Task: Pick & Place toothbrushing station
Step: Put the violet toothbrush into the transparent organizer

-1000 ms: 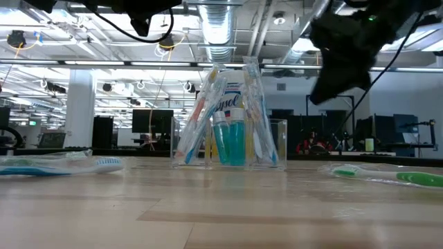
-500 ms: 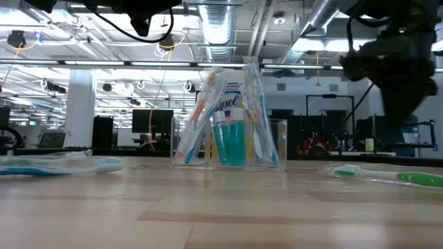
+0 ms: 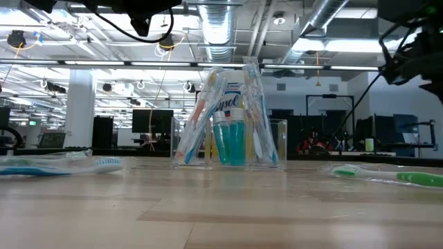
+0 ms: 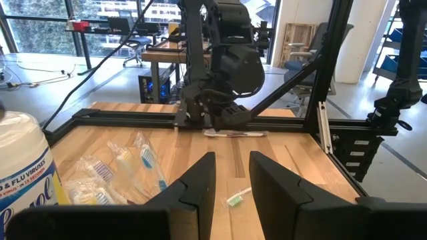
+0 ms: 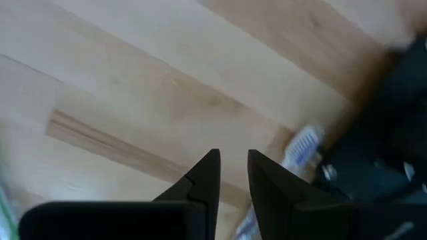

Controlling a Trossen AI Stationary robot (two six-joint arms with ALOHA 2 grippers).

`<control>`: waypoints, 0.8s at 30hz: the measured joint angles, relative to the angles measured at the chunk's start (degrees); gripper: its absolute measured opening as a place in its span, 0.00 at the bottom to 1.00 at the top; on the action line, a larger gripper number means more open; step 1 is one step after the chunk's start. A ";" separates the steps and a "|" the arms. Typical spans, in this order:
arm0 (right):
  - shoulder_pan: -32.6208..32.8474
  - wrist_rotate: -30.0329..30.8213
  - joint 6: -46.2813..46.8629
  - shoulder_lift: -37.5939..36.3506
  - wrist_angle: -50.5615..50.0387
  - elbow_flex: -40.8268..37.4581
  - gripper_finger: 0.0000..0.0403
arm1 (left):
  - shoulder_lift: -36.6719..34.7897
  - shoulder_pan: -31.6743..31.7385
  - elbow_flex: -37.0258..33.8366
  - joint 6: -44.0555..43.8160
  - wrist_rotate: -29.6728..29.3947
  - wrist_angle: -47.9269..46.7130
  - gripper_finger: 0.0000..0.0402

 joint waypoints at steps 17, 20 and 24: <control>12.63 -5.19 17.60 0.02 -1.64 0.00 0.17 | 0.00 0.00 0.00 -0.02 0.00 -0.02 0.22; 15.35 -5.24 21.50 0.04 -1.28 0.00 0.17 | 0.00 0.00 0.00 0.00 0.00 -0.02 0.22; 19.07 -5.33 26.61 0.04 -0.29 0.00 0.17 | 0.00 0.00 0.00 -0.02 0.00 -0.02 0.22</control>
